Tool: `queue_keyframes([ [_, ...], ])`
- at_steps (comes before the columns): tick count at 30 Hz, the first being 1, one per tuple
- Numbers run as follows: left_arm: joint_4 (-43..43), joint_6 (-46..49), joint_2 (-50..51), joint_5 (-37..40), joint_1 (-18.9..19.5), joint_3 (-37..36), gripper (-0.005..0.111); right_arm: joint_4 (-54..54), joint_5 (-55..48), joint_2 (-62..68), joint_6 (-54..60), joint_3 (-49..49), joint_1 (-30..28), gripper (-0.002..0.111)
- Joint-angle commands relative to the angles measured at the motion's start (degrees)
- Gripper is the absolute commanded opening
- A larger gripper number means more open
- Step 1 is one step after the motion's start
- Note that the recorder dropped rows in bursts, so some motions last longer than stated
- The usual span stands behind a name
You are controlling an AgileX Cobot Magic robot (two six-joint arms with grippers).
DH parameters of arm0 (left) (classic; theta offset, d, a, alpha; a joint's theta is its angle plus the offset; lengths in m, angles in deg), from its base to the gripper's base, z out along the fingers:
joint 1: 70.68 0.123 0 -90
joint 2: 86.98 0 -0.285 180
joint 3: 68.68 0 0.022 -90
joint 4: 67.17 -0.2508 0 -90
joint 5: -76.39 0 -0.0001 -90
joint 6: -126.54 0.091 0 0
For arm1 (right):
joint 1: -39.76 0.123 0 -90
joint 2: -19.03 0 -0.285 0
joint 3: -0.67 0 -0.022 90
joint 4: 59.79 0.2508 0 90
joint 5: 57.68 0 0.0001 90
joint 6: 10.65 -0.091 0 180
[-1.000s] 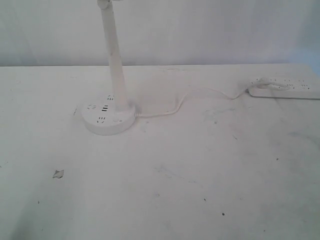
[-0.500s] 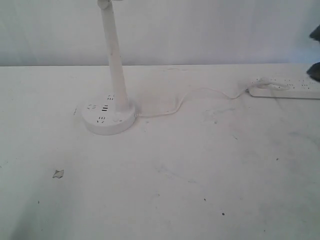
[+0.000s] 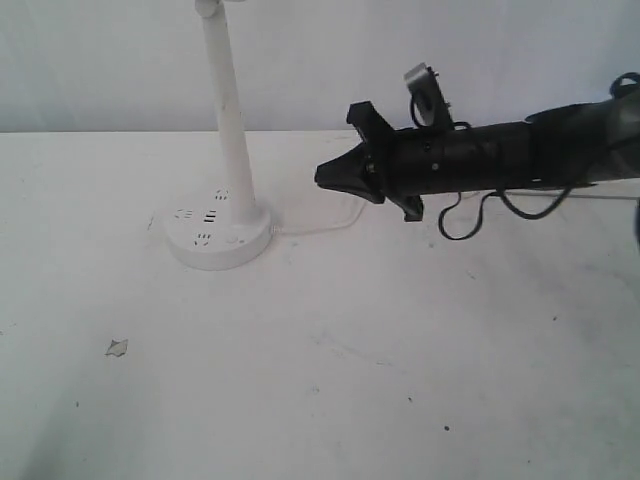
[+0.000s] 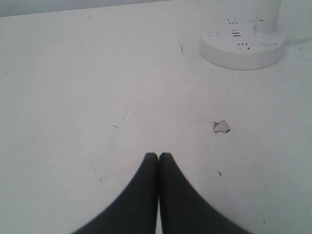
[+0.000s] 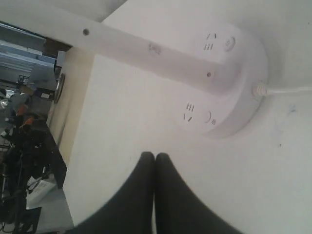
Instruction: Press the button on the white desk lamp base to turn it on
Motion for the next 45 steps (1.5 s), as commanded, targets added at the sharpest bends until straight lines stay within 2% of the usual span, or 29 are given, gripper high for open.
queue_keyframes([
  [1,0.3,0.0,0.4,-0.1,0.1,-0.1,0.000,0.7,-0.2,7.9,1.1,-9.1,4.2,0.000],
  [6,0.3,0.0,0.4,-0.1,0.1,-0.1,0.000,0.7,2.5,13.8,0.9,-15.7,8.3,0.000],
  [11,0.3,0.0,0.4,-0.1,0.1,-0.1,0.000,0.4,3.8,17.3,0.9,-17.8,10.3,0.000],
  [24,0.3,0.0,0.4,-0.1,0.1,-0.1,0.000,0.2,20.5,18.5,4.1,-20.5,16.7,0.000],
  [34,0.3,0.0,0.4,-0.1,0.1,-0.1,0.000,0.2,23.5,18.5,5.2,-20.4,17.4,0.000],
  [45,0.3,0.0,0.4,-0.1,0.1,-0.1,0.000,0.0,22.2,18.5,4.8,-20.4,17.7,0.000],
])
